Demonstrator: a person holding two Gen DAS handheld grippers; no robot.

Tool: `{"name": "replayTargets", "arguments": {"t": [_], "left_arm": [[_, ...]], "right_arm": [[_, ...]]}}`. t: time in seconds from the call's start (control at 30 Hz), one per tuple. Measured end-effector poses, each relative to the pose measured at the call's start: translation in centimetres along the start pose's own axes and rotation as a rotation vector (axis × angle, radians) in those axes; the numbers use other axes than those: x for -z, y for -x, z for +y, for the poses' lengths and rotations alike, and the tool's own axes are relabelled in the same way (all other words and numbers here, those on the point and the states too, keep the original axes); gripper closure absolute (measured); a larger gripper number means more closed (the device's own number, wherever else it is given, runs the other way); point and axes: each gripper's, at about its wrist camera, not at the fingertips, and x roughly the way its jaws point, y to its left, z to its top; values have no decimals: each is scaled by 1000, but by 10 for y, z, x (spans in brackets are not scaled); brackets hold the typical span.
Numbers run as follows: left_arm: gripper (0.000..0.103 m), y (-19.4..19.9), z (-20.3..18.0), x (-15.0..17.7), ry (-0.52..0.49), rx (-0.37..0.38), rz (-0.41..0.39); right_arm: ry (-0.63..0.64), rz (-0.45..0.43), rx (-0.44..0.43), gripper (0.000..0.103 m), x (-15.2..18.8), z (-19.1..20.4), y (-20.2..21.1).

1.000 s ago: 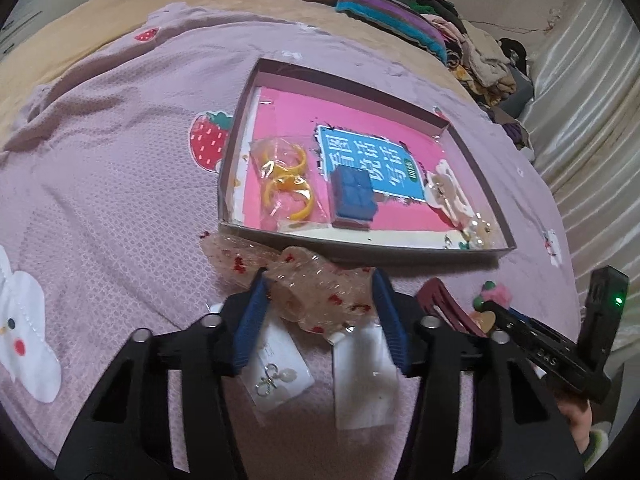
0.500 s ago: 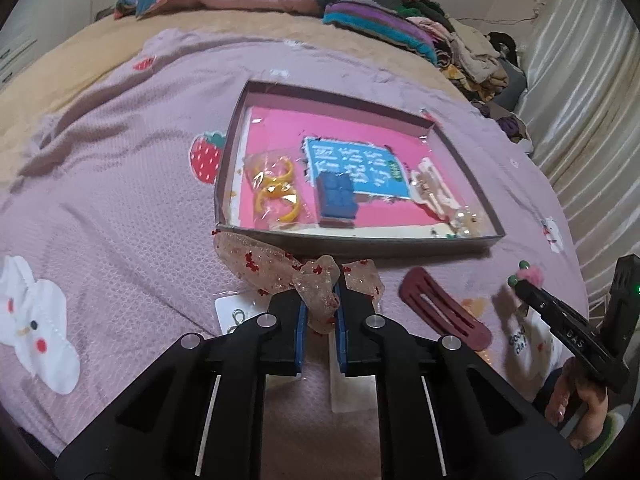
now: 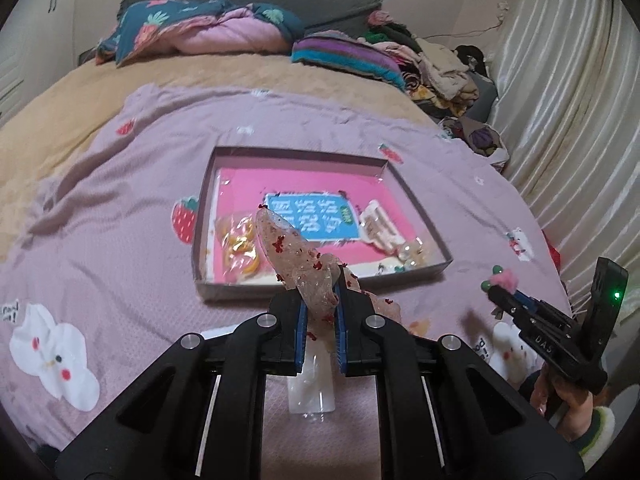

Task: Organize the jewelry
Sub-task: 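Carry the lace bow into the tray with the left while the right carries the pompom clip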

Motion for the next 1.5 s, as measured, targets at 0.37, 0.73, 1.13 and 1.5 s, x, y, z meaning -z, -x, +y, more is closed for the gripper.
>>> {"name": "replayTargets", "arguments": {"t": [0.37, 0.73, 1.13, 1.5], "left_arm": [[98, 0, -19, -23, -33, 52, -27], [98, -5, -25, -54, -46, 78, -48], [98, -33, -29, -88, -90, 63, -33], [98, -75, -26, -97, -86, 48, 21]], "right_arm": [[100, -12, -21, 75, -19, 23, 12], [122, -66, -39, 75, -66, 32, 21], [133, -78, -35, 75, -114, 33, 2], [182, -28, -38, 75, -143, 37, -37]]}}
